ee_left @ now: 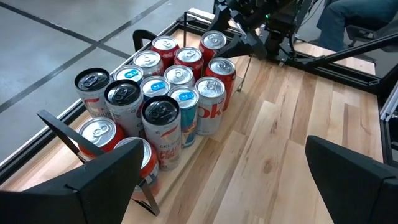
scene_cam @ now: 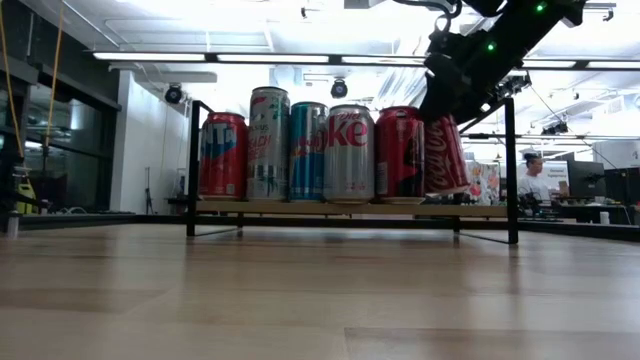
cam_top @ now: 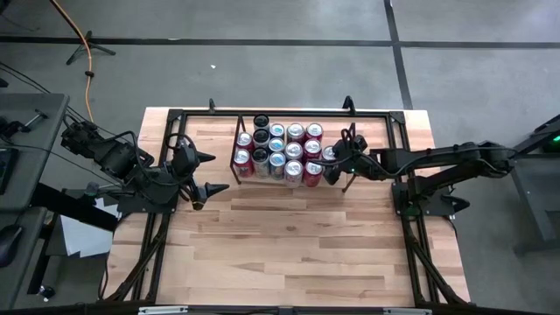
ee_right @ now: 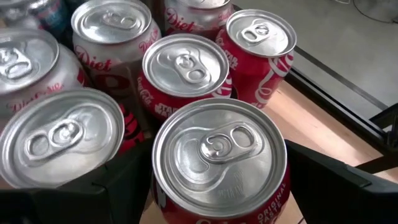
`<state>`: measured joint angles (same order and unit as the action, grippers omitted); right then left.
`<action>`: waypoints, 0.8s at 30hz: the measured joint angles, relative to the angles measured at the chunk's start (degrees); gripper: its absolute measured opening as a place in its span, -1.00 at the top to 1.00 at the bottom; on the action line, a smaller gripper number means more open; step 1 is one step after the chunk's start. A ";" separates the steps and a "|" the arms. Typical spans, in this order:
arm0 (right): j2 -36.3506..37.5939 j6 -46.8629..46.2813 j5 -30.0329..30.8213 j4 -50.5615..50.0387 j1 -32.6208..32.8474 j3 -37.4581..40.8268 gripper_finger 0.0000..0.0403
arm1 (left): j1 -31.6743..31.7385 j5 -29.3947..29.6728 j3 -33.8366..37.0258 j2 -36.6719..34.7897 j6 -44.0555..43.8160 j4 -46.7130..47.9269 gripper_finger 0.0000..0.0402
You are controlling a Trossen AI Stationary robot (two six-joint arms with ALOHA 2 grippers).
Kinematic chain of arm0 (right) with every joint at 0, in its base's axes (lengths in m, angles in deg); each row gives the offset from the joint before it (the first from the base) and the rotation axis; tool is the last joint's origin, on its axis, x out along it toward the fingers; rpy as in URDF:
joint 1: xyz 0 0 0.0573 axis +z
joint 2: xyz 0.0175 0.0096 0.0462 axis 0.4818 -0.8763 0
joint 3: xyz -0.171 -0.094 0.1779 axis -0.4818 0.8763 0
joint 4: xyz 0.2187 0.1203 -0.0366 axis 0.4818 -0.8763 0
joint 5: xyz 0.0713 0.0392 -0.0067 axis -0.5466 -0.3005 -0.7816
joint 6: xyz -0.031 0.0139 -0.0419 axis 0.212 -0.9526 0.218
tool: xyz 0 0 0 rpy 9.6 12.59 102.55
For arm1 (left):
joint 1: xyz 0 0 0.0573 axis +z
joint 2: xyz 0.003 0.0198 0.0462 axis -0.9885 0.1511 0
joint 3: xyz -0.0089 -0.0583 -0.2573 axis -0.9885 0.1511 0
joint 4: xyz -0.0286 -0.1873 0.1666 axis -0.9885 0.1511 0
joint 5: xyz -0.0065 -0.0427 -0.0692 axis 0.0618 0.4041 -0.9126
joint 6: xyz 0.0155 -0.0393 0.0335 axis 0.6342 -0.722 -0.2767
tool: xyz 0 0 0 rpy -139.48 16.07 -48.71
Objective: Place canned beverage on shelf
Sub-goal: Put the red-white soda can on the shelf, then return to Home Position
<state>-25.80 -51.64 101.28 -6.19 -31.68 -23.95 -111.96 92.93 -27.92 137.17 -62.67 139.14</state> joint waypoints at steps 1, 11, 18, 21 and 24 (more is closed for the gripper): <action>0.00 -0.51 0.11 0.00 -0.04 0.00 -0.57 | 0.00 0.00 0.00 0.00 -0.01 0.00 -0.97; 0.00 -0.82 -0.04 -0.22 -0.13 0.00 -0.57 | 0.00 0.00 0.00 0.00 -0.01 0.01 -0.97; 0.00 -1.25 -0.15 -0.20 -0.11 0.00 -0.65 | 0.00 0.00 0.00 0.00 -0.03 0.01 -0.97; 0.00 -1.23 -0.28 -0.21 -0.10 0.00 -0.71 | 0.00 0.00 0.00 0.00 -0.04 0.01 -0.97; 0.00 -1.19 -0.28 -0.20 -0.11 0.00 -0.76 | 0.00 0.00 0.00 0.00 -0.05 0.01 -0.97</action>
<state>-25.80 -52.83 101.00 -6.38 -31.79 -23.95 -111.96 92.93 -27.92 137.17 -62.72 139.15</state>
